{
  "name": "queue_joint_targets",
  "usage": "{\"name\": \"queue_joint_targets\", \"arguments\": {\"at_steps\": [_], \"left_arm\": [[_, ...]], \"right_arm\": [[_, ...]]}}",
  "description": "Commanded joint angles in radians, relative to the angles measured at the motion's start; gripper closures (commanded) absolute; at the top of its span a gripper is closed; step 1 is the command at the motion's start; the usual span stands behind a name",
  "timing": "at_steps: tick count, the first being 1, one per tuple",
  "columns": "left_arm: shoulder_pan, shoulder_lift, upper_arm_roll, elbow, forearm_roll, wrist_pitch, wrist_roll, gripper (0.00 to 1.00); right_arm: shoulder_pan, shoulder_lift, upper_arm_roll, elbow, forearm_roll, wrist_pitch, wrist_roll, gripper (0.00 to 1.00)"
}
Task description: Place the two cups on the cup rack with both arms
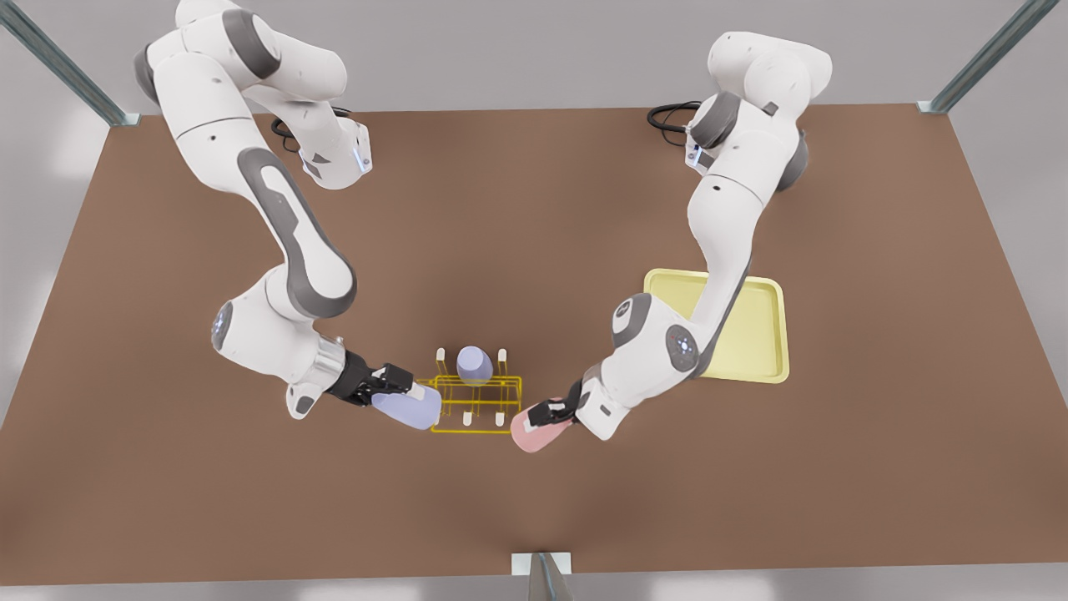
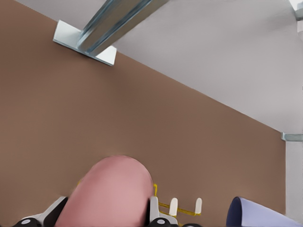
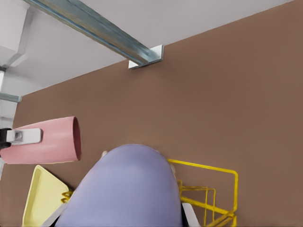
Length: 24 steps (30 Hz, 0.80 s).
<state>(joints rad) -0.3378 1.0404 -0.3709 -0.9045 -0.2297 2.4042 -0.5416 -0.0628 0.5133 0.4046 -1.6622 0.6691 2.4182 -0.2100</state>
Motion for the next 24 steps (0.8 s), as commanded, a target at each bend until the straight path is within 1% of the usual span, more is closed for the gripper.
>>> {"name": "queue_joint_targets", "arguments": {"at_steps": [1, 11, 13, 14, 15, 19, 20, 21, 24], "left_arm": [[-0.009, 0.004, 0.001, 0.001, 0.0, 0.07, -0.192, 0.17], [-0.07, 0.018, 0.006, -0.002, 0.015, 0.064, -0.19, 0.17], [-0.084, 0.032, 0.029, -0.001, 0.015, 0.085, -0.187, 0.17], [-0.089, 0.036, 0.03, -0.001, 0.017, 0.088, -0.181, 0.15], [-0.098, 0.043, 0.041, -0.001, 0.015, 0.108, -0.181, 0.0], [-0.102, 0.039, 0.041, -0.001, 0.015, 0.108, -0.184, 0.0], [-0.102, 0.036, 0.038, -0.001, 0.015, 0.108, -0.207, 0.0], [-0.101, 0.021, 0.041, -0.001, 0.015, 0.101, -0.239, 0.0], [-0.044, -0.049, 0.036, -0.001, 0.006, -0.037, -0.265, 0.0]], "right_arm": [[0.003, 0.002, -0.001, 0.001, 0.0, 0.001, 0.101, 0.15], [0.021, 0.047, -0.004, -0.004, 0.0, 0.024, 0.1, 0.15], [0.031, 0.054, -0.004, -0.004, 0.0, 0.044, 0.1, 0.15], [0.035, 0.056, -0.006, -0.004, 0.0, 0.048, 0.098, 0.15], [0.037, 0.067, -0.006, -0.004, -0.002, 0.052, 0.098, 0.15], [0.041, 0.071, -0.006, -0.005, -0.003, 0.065, 0.098, 0.15], [0.041, 0.073, -0.007, -0.007, -0.005, 0.067, 0.096, 0.13], [0.043, 0.083, -0.007, -0.007, -0.005, 0.068, 0.095, 0.0], [0.044, 0.085, -0.007, -0.008, -0.008, 0.073, 0.093, 0.0]]}}
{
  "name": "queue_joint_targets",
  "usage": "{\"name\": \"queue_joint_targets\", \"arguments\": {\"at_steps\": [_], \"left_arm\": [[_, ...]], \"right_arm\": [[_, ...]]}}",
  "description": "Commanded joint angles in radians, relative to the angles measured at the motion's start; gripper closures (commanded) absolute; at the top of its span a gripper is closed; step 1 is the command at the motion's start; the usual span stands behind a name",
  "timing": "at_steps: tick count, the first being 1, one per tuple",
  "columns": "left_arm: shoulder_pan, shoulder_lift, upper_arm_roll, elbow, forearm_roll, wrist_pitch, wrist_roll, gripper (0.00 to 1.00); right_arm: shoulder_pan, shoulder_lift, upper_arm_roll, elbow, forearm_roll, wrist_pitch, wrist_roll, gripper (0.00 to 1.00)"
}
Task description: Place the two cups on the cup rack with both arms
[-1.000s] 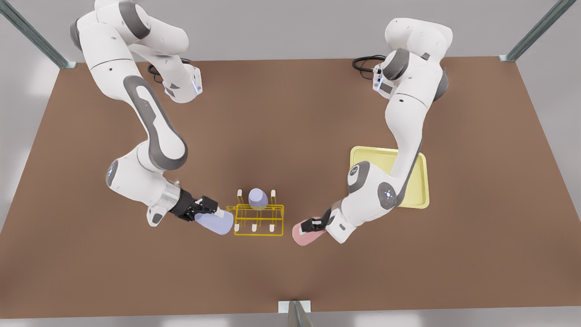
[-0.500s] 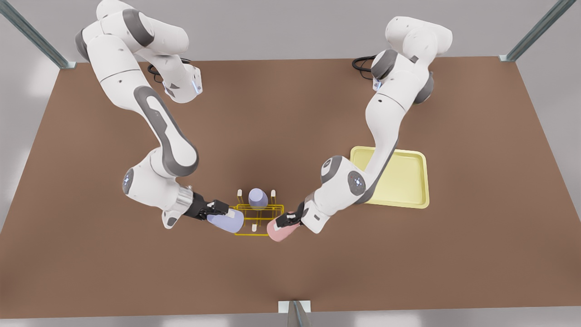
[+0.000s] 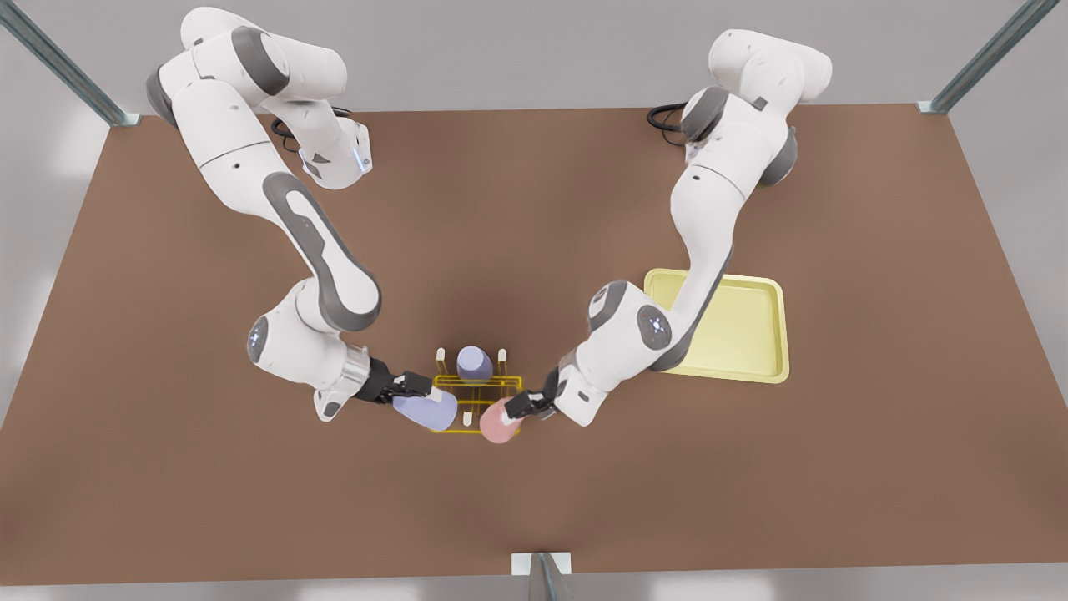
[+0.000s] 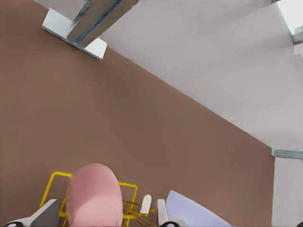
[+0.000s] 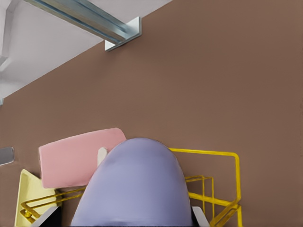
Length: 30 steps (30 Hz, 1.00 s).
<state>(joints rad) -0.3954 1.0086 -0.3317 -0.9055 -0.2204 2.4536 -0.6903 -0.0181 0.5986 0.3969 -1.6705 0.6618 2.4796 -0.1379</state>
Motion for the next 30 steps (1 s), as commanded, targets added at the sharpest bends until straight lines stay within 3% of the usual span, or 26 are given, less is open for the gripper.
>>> {"name": "queue_joint_targets", "arguments": {"at_steps": [1, 2, 4, 7, 8, 9, 12, 14, 15, 16, 19, 24, 30], "left_arm": [[0.024, -0.018, -0.004, 0.0, -0.002, -0.096, -0.117, 0.0], [0.067, -0.05, 0.0, 0.002, 0.007, -0.204, -0.115, 0.0], [0.141, -0.176, 0.016, 0.0, 0.309, -0.594, -0.104, 0.0], [0.198, -0.315, 0.005, -0.001, 0.421, -1.131, 0.337, 0.0], [0.219, -0.451, 0.013, -0.184, 0.411, -1.119, 0.453, 0.0], [0.23, -0.706, 0.046, -0.553, 0.395, -0.924, 0.584, 0.0], [0.345, -0.725, 0.048, -0.497, 0.323, -1.038, 0.594, 0.0], [0.385, -0.732, 0.039, -0.526, 0.319, -1.012, 0.623, 0.0], [0.395, -0.748, 0.014, -0.579, 0.319, -0.964, 0.623, 0.0], [0.418, -0.801, -0.01, -0.648, 0.319, -0.924, 0.624, 0.0], [0.461, -0.806, -0.02, -0.647, 0.286, -1.044, 0.666, 0.0], [0.489, -0.803, -0.021, -0.664, 0.273, -1.048, 0.681, 0.0], [0.48, -0.795, -0.021, -0.662, 0.274, -1.058, 0.604, 0.0]], "right_arm": [[0.003, 0.0, 0.0, 0.0, -0.001, 0.013, 0.021, 0.0], [0.003, 0.0, 0.0, 0.0, -0.001, 0.013, 0.021, 0.0], [0.006, 0.0, 0.002, 0.005, -0.001, 0.015, 0.023, 0.0], [0.009, 0.0, 0.002, 0.006, -0.001, 0.018, 0.023, 0.0], [0.009, 0.0, 0.002, 0.006, -0.001, 0.018, 0.021, 0.0], [0.009, 0.0, 0.002, 0.008, -0.001, 0.018, 0.023, 0.0], [0.003, -0.026, -0.033, -0.008, -0.037, -0.034, 0.024, 0.0], [0.0, -0.112, -0.21, 0.001, -0.269, -0.353, 0.026, 0.0], [-0.04, -0.106, -0.259, 0.05, -0.382, -0.505, 0.015, 0.0], [-0.091, -0.108, -0.265, 0.066, -0.496, -0.559, 0.015, 0.0], [-0.137, -0.203, -0.287, 0.086, -0.775, -0.668, 0.031, 0.0], [-0.092, -0.523, -0.273, 0.08, -0.806, -0.946, 0.162, 0.0], [-0.094, -0.64, -0.274, 0.017, -0.775, -0.978, 0.159, 0.0]]}}
